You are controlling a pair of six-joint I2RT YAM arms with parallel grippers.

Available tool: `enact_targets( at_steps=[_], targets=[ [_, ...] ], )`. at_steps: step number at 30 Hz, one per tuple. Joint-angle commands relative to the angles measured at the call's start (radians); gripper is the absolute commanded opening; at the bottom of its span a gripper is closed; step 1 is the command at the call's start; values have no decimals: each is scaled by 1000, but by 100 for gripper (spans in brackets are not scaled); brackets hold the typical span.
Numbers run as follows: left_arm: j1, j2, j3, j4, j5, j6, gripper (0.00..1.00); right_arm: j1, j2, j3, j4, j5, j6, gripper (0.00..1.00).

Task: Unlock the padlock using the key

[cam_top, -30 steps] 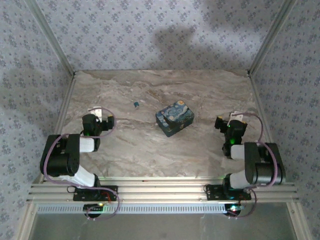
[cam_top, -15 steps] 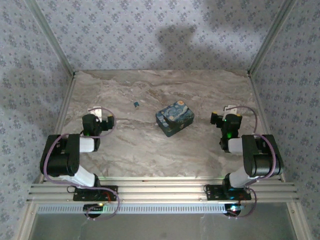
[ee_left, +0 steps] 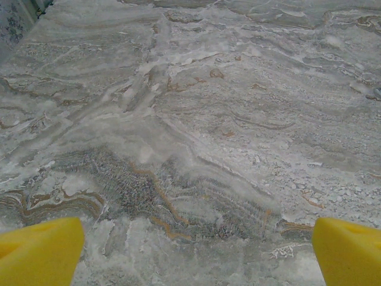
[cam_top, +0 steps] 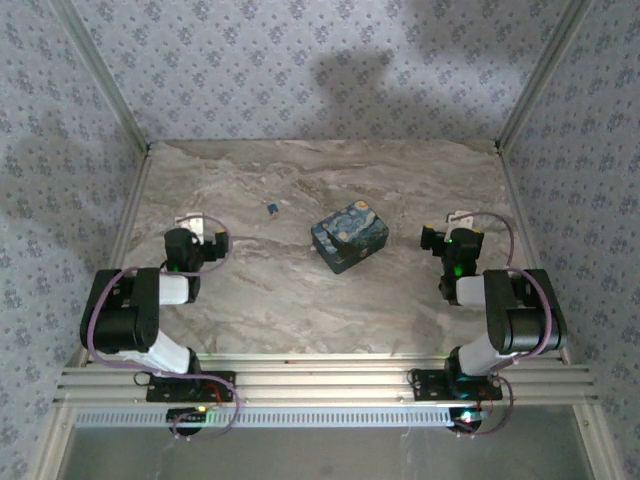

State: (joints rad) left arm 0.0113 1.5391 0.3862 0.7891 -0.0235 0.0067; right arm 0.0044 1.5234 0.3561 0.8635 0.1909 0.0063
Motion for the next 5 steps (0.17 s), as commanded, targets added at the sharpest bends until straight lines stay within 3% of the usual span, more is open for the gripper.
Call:
enact_targets(
  at_steps=[1,5],
  targets=[
    [2,-6,25,27,13,-13,98,-7,4,21,-18,-40,-23,100],
    [3,-7,25,27,12,-14,98,-19,1,20,-21,-66,-17,100]
  ],
)
